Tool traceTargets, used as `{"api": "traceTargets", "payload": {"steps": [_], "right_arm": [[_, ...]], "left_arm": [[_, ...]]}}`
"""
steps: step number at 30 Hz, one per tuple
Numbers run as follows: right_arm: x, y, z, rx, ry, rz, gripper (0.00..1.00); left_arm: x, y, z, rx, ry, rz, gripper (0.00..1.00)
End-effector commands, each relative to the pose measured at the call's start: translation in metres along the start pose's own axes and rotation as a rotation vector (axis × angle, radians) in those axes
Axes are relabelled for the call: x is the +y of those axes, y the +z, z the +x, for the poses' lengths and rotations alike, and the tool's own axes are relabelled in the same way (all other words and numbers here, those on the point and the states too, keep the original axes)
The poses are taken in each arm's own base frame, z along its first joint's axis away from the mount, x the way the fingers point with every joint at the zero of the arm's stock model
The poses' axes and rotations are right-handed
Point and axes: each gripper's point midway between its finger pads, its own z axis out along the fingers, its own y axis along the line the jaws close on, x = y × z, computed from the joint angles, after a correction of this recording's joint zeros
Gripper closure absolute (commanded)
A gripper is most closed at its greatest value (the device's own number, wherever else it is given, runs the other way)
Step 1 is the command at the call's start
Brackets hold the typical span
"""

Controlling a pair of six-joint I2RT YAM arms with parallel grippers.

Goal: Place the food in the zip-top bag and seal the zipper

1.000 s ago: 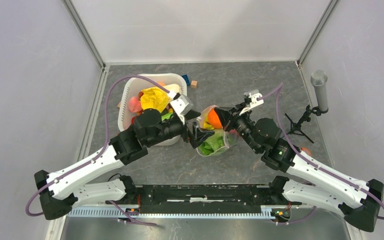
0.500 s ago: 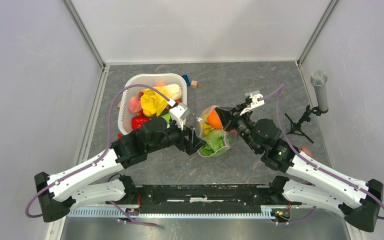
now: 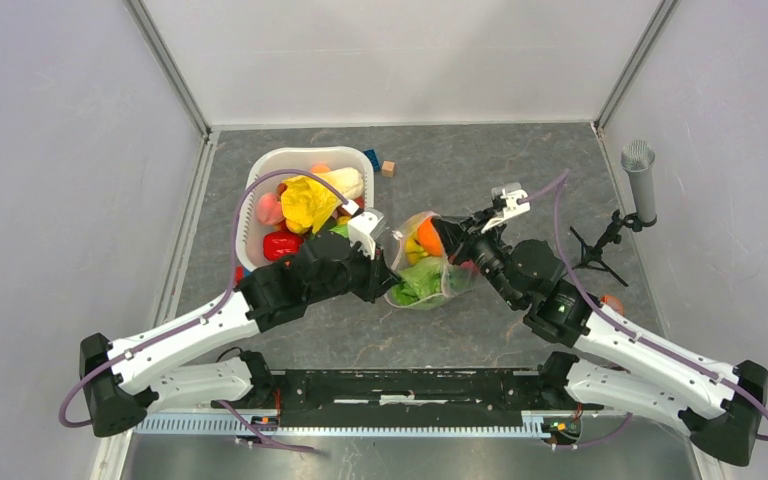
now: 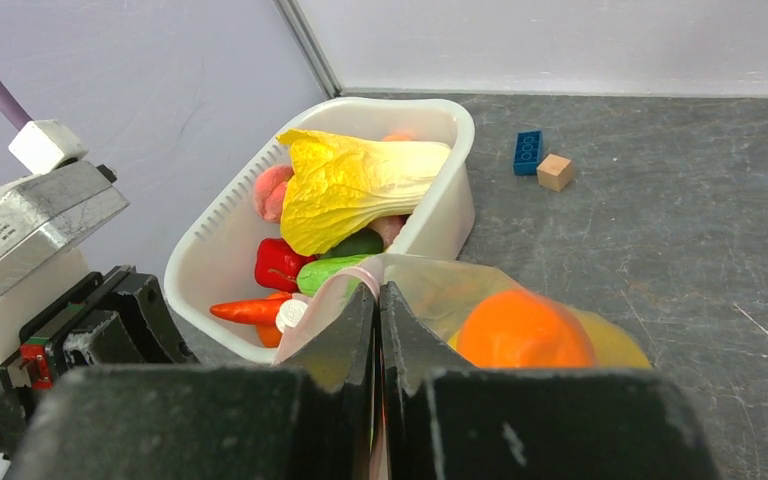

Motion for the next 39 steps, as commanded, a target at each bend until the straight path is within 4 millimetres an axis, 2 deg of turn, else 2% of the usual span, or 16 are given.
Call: {"api": "traceTargets", "payload": {"steps": [1,2,6,9,10,12,13,17,20,24,28,30,35,36,37,39], "right_arm": [[0.005,-0.005,-0.012,-0.048,-0.015,-0.042,0.92],[0.008,-0.007,-0.011,-0.047,-0.031,-0.066,0.92],[0.020,-0.017,-0.012,-0.066,-0.136,-0.178,0.91],[0.037,-0.031,-0.021,-0.098,-0.239,-0.308,0.85],[0.045,-0.036,-0.022,-0.100,-0.278,-0.365,0.81],[0.064,-0.048,-0.021,-0.088,-0.341,-0.494,0.59],[0.072,-0.053,-0.018,-0.071,-0.364,-0.550,0.54],[0.085,-0.062,-0.021,-0.044,-0.432,-0.638,0.48],[0.063,-0.055,-0.042,-0.103,-0.433,-0.483,0.46],[0.028,-0.058,-0.081,-0.213,-0.426,-0.255,0.45],[-0.022,-0.055,-0.104,-0.228,-0.399,0.057,0.47],[-0.040,-0.051,-0.103,-0.192,-0.399,0.183,0.49],[-0.081,-0.037,-0.081,-0.075,-0.426,0.459,0.56],[-0.082,-0.032,-0.077,-0.064,-0.430,0.452,0.58],[-0.078,-0.023,-0.072,-0.043,-0.442,0.403,0.67],[-0.067,-0.002,-0.054,0.051,-0.466,0.279,0.72]], "left_arm": [[-0.003,-0.007,-0.022,-0.074,-0.008,-0.012,0.90],[-0.002,-0.008,-0.025,-0.082,-0.003,-0.019,0.97],[0.007,-0.015,-0.040,-0.141,-0.001,-0.084,0.98],[0.011,-0.026,-0.062,-0.229,0.022,-0.112,0.98],[0.010,-0.030,-0.070,-0.257,0.040,-0.111,0.98],[0.004,-0.039,-0.087,-0.320,0.094,-0.092,0.98],[0.000,-0.042,-0.095,-0.344,0.117,-0.077,0.98],[-0.019,-0.048,-0.117,-0.392,0.239,-0.005,0.98],[-0.026,-0.045,-0.122,-0.376,0.323,0.018,0.98],[-0.020,-0.049,-0.127,-0.385,0.371,-0.018,0.98],[-0.011,-0.056,-0.129,-0.401,0.403,-0.058,0.98],[-0.008,-0.058,-0.129,-0.400,0.430,-0.073,0.98],[-0.004,-0.067,-0.131,-0.405,0.489,-0.091,0.98],[-0.002,-0.068,-0.130,-0.403,0.499,-0.100,0.98],[-0.001,-0.072,-0.128,-0.402,0.510,-0.099,0.98],[-0.004,-0.074,-0.118,-0.376,0.542,-0.062,0.98]]}}
